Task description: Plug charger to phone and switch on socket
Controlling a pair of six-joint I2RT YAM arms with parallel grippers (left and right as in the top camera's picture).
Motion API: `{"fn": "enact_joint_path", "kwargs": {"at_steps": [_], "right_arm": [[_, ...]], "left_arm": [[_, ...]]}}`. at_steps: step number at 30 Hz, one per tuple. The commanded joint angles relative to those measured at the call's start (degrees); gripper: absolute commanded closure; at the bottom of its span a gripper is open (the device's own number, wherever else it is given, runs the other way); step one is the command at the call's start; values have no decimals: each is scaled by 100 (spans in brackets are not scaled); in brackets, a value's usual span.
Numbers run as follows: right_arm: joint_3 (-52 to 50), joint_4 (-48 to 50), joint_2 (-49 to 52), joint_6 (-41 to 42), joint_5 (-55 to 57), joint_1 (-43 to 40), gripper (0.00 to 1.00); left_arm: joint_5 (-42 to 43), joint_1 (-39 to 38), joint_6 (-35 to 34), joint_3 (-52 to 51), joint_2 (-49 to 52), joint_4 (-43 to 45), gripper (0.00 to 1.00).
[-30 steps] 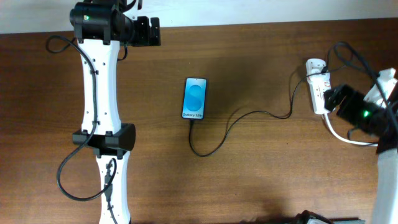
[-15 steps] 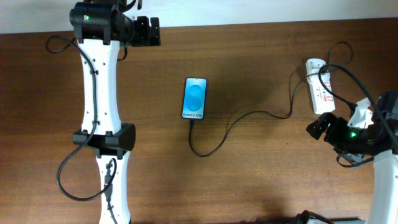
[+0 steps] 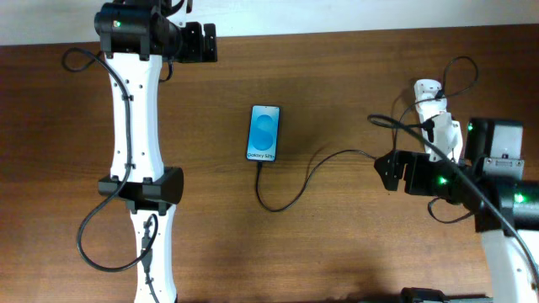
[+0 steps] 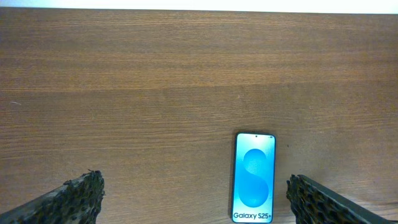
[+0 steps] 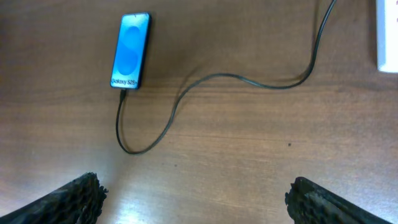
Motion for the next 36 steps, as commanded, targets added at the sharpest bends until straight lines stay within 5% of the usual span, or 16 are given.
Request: {"fn": "enact_joint_path", "kwargs": {"at_steps": [1, 8, 15, 23, 36], "right_arm": [[17, 24, -444, -46, 247, 61, 2], [-323, 448, -1661, -70, 610, 201, 1], [-2232, 1768, -3995, -70, 970, 551, 2], [-4564, 4188, -5473, -90, 1139, 713, 2], [-5755, 5781, -6102, -179, 1414, 743, 1]], "left_arm": [[-24, -7, -50, -15, 35, -9, 1], [-24, -7, -50, -15, 35, -7, 1], [-24, -7, -50, -15, 35, -7, 1], [-24, -7, -50, -15, 35, -9, 1], [-24, -7, -50, -15, 35, -7, 1]]}}
